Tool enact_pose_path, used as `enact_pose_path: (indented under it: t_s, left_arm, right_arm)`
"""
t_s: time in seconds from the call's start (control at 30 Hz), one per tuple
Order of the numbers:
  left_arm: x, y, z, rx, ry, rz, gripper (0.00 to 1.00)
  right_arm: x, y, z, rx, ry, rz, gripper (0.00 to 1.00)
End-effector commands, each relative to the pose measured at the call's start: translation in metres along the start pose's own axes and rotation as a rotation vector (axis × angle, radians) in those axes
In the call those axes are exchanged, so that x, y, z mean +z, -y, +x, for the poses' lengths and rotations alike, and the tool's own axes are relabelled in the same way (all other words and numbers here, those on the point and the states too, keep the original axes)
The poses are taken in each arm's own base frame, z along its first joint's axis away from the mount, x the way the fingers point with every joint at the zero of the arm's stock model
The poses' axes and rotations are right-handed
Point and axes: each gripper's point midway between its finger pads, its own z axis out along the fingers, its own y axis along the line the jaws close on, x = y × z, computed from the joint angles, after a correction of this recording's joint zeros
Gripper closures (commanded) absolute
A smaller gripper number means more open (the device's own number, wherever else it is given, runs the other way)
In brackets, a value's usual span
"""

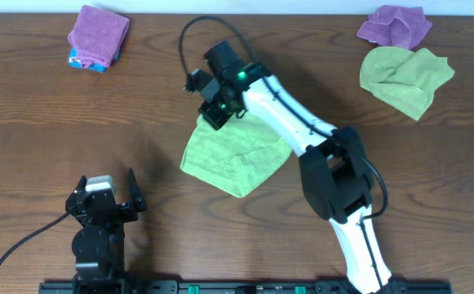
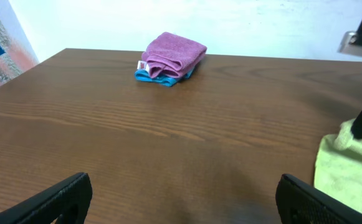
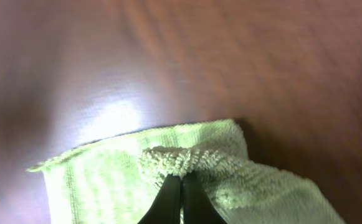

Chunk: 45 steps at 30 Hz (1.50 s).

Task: Fold the cloth

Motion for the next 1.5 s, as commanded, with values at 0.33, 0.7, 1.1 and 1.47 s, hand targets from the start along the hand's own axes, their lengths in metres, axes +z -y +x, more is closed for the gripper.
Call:
enact_pose_path:
  t_s: [0.33, 0.7, 1.1, 1.47]
  left_arm:
    - [0.003, -0.004, 0.014, 0.017, -0.03, -0.023, 0.05]
    - [0.003, -0.004, 0.014, 0.017, -0.03, -0.023, 0.05]
    - [0.003, -0.004, 0.014, 0.017, -0.03, -0.023, 0.05]
    - [0.003, -0.004, 0.014, 0.017, -0.03, -0.023, 0.05]
  right_arm:
    - [-0.038, -0.007, -0.012, 0.012, 0.01, -0.008, 0.01]
    - [-0.079, 0.02, 0.02, 0.149, -0.15, 0.181, 0.01]
    - [-0.146, -0.006, 0.042, 0.163, -0.204, 0.208, 0.01]
    - [-0.196, -0.022, 0.048, 0.153, -0.168, 0.268, 0.01]
